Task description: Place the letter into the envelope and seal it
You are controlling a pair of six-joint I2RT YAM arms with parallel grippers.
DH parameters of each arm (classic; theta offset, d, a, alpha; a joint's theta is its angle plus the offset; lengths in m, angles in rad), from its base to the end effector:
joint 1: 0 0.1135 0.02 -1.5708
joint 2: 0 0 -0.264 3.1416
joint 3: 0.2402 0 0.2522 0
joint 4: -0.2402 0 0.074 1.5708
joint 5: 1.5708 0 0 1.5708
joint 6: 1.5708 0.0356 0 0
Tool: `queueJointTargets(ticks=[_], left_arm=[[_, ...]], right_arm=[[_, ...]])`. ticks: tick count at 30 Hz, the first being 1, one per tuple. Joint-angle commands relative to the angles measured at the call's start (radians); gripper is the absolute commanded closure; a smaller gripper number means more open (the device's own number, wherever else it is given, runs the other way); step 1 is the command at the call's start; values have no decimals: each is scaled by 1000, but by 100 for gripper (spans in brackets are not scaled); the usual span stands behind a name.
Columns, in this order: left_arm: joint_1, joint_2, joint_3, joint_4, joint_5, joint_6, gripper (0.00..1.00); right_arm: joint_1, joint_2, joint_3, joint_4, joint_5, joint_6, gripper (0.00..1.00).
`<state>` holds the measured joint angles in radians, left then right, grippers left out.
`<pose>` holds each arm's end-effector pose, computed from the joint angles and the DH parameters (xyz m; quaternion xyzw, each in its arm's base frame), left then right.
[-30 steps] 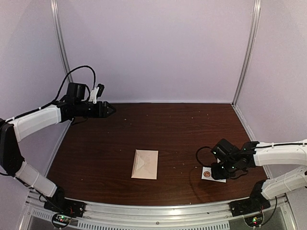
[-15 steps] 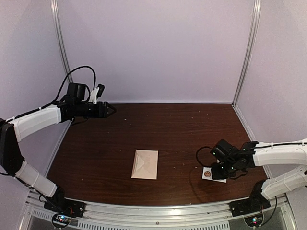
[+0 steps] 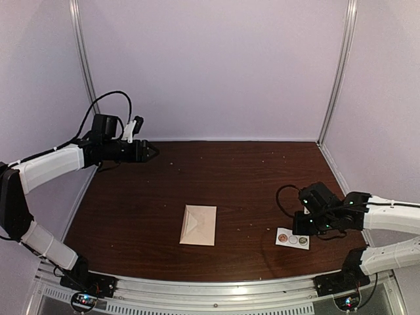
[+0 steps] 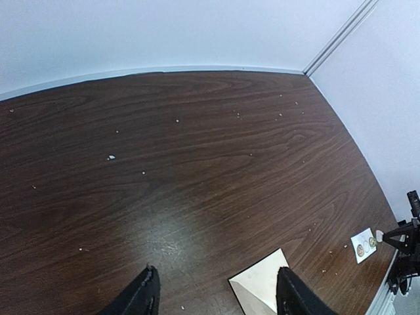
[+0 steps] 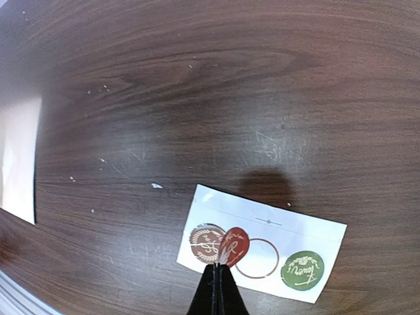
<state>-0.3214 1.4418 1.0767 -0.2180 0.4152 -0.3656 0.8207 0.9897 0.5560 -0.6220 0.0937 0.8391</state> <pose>0.3040 -0.1164 0.2852 0.0786 0.8636 -0.3271 0.3756 0.1228 0.1269 0.1904 0.0208 0.9658 0.1572 0.2051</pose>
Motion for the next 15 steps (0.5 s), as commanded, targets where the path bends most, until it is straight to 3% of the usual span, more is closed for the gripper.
queueJointTargets(ticks=[1, 6, 15], left_arm=[[2, 5, -7, 43, 41, 6, 38], [-6, -32, -76, 75, 58, -34, 39], [-90, -170, -430, 210, 24, -211, 47]], right_arm=[[5, -46, 27, 93, -23, -34, 100], [5, -59, 35, 261, -137, -129, 100], [6, -12, 46, 596, -424, -260, 100]])
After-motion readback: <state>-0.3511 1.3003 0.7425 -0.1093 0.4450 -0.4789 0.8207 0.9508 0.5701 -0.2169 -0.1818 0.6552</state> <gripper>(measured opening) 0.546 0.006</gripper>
